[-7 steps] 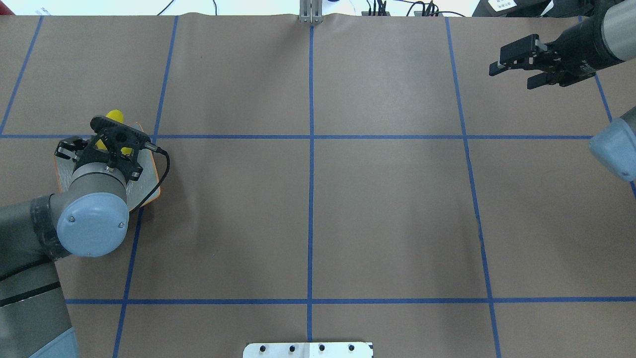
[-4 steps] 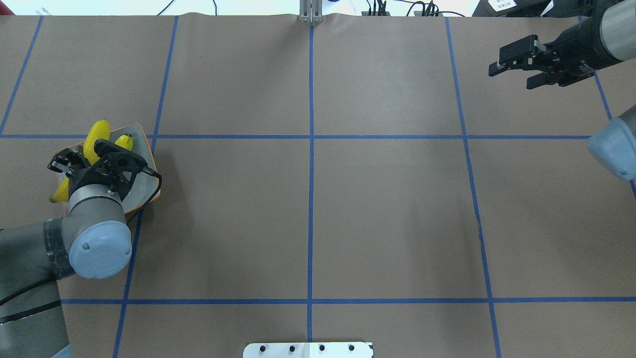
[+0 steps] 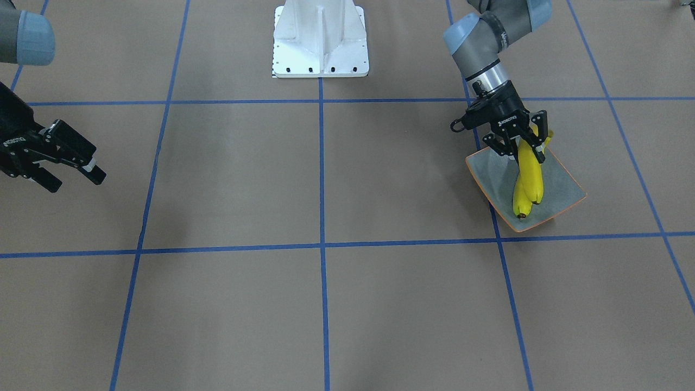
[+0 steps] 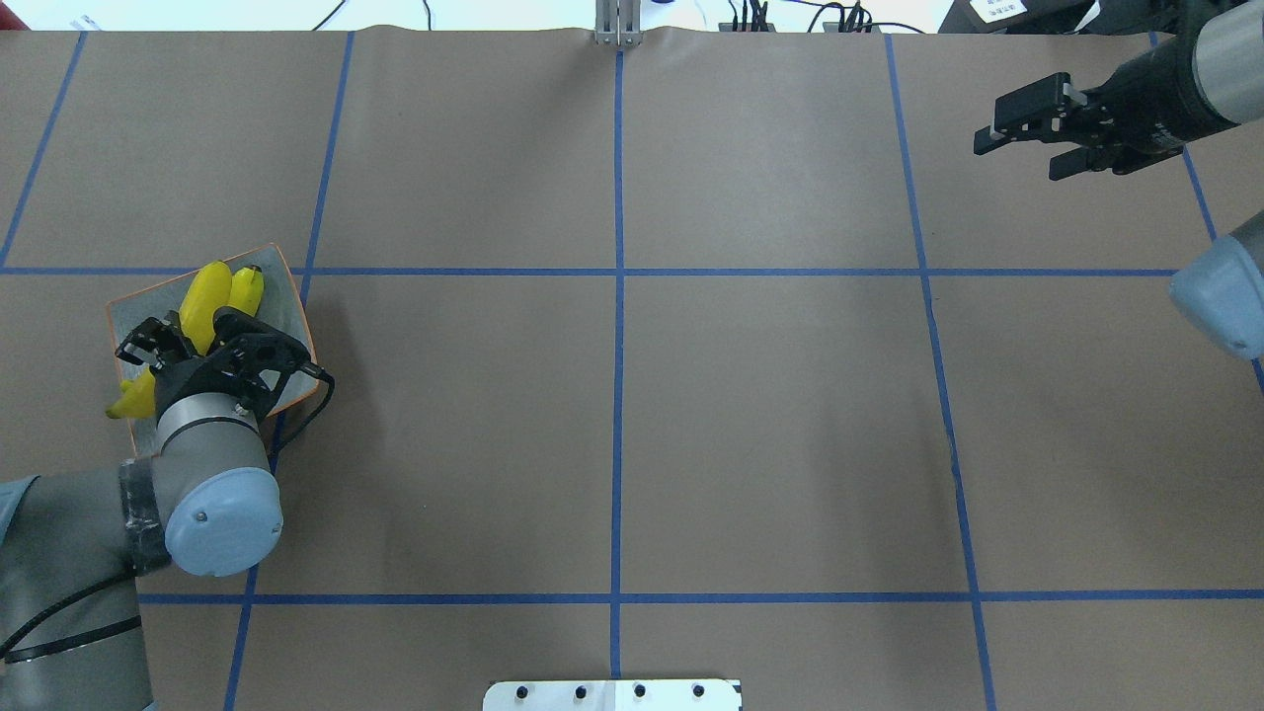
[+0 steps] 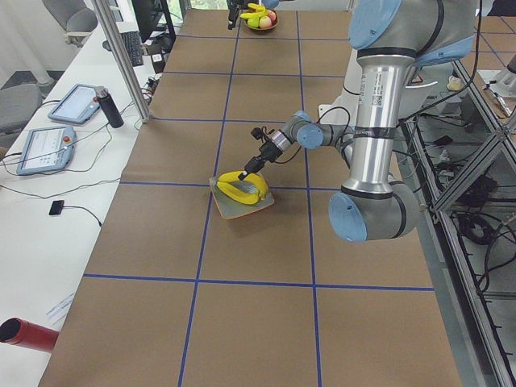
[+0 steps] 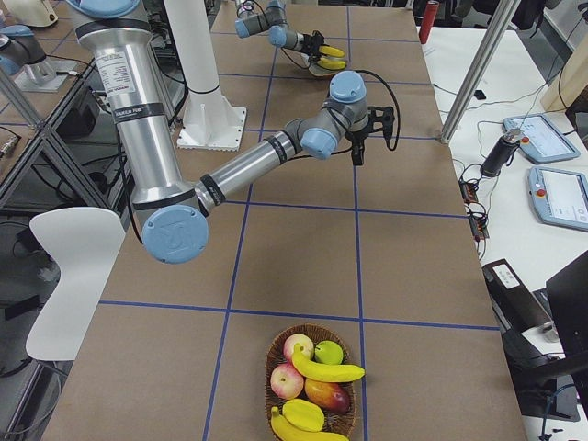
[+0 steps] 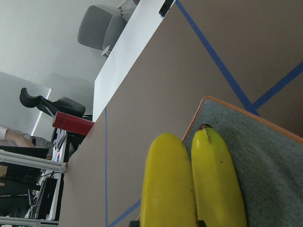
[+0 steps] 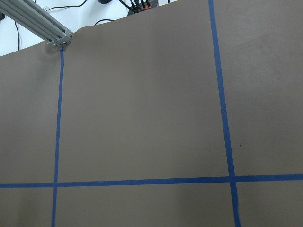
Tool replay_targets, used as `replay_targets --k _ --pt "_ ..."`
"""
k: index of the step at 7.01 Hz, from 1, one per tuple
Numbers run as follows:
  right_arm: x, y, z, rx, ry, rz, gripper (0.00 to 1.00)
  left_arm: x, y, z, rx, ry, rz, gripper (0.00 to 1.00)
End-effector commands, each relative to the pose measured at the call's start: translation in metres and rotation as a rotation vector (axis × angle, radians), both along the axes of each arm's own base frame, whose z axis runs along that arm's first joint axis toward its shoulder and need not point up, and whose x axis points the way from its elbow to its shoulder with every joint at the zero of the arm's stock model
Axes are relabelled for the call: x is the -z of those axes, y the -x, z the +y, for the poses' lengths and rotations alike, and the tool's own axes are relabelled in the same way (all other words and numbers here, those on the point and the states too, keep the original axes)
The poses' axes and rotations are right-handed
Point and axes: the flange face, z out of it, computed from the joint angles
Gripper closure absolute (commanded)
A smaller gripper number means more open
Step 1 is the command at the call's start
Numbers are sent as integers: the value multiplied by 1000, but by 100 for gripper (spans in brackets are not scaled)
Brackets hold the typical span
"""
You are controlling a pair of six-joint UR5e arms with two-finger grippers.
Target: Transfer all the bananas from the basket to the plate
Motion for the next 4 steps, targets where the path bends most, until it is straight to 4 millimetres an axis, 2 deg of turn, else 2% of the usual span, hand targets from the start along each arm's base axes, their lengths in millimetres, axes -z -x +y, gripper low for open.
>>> replay_targets --k 1,2,3,4 --pt "-3 0 0 7 -8 7 0 8 -10 1 -13 4 13 100" --pt "-6 0 -1 7 -4 9 0 16 -16 3 -19 2 29 78" --pt "-6 0 -1 8 -4 8 0 18 -19 5 -22 2 36 27" --pt "-5 0 -1 7 -5 8 0 18 -19 5 -14 3 47 0"
